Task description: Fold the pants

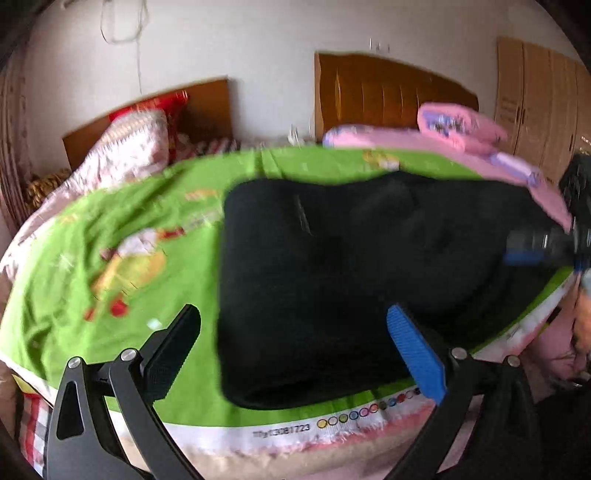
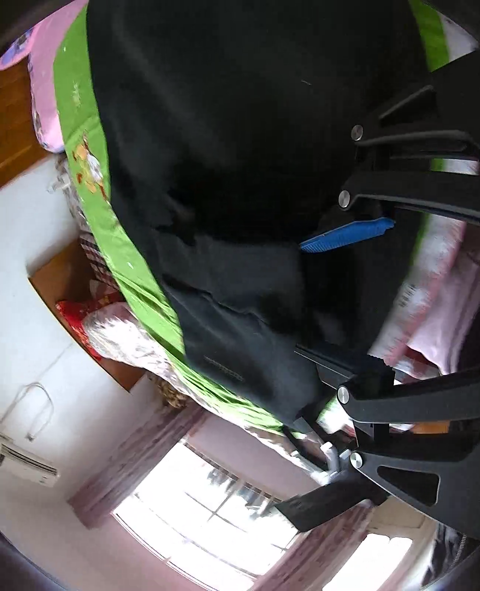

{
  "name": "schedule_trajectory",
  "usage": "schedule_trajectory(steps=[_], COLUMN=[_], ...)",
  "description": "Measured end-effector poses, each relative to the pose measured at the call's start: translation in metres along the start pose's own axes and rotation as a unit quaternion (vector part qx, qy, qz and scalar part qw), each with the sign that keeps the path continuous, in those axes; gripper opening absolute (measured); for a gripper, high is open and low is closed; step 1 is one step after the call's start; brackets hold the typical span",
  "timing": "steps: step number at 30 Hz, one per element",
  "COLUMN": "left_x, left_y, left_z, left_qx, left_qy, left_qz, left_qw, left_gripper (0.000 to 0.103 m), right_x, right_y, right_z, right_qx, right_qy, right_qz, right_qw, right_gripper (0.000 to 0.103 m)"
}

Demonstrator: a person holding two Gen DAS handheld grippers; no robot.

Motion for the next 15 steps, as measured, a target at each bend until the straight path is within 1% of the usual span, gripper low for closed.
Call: schedule_trajectory(steps=[2, 3, 4, 5, 6, 7, 8, 11, 13, 15], left_x=[0.004, 0.003, 0.002, -0.003, -0.009, -0.017, -0.028, -0.040, -0.038, -0.032], left_y=[-0.002, -0.004, -0.006, -0.007, -0.005, -0.001, 0.006, 0.024, 0.028, 0.027], left_z=[0.004, 0.004, 0.003, 0.001, 0.000, -0.002, -0.004, -0.010, -0.011, -0.013], left_qx=[-0.016, -0.022, -0.024, -0.018, -0.009, 0.003, 0.018, 0.048, 0.063, 0.067], left_qy=[-0.007, -0.010, -0.011, -0.004, 0.004, 0.013, 0.025, 0.040, 0.043, 0.043], left_qz=[0.011, 0.015, 0.015, 0.006, -0.001, -0.003, 0.006, 0.030, 0.015, -0.001], left_qw=[0.9998, 0.9996, 0.9995, 0.9998, 1.0000, 0.9999, 0.9995, 0.9976, 0.9970, 0.9968], left_gripper=[0.101, 0.101, 0.101, 0.101, 0.101, 0.101, 0.101, 0.101, 0.101, 0.101], right_x=[0.008, 0.008, 0.012, 0.013, 0.013, 0.010, 0.006, -0.008, -0.021, -0.038], right_y=[0.007, 0.004, 0.004, 0.001, -0.004, -0.010, -0.015, -0.036, -0.044, -0.046], right_z=[-0.009, -0.013, -0.015, -0.016, -0.019, -0.022, -0.027, -0.043, -0.050, -0.047], right_qx=[0.028, 0.028, 0.025, 0.019, 0.009, -0.004, -0.015, -0.041, -0.052, -0.052], right_qy=[0.007, 0.005, 0.002, 0.003, 0.009, 0.017, 0.026, 0.054, 0.069, 0.073], right_qz=[-0.024, -0.031, -0.031, -0.035, -0.038, -0.036, -0.034, -0.037, -0.035, -0.036], right_qw=[0.999, 0.999, 0.999, 0.999, 0.999, 0.999, 0.999, 0.997, 0.996, 0.995], right_gripper=[0.047, 0.043, 0.023, 0.012, 0.010, 0.009, 0.009, 0.009, 0.009, 0.009])
Point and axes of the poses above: each gripper's, at about its wrist camera, not at the fingertips, and x roughly the way its jaws point, y to its right, z to its underside, the point moved 8 cm from there along x, roughly the way its jaws point, and after that the axes turned 12 degrees about -x, right-handed, at the moved point
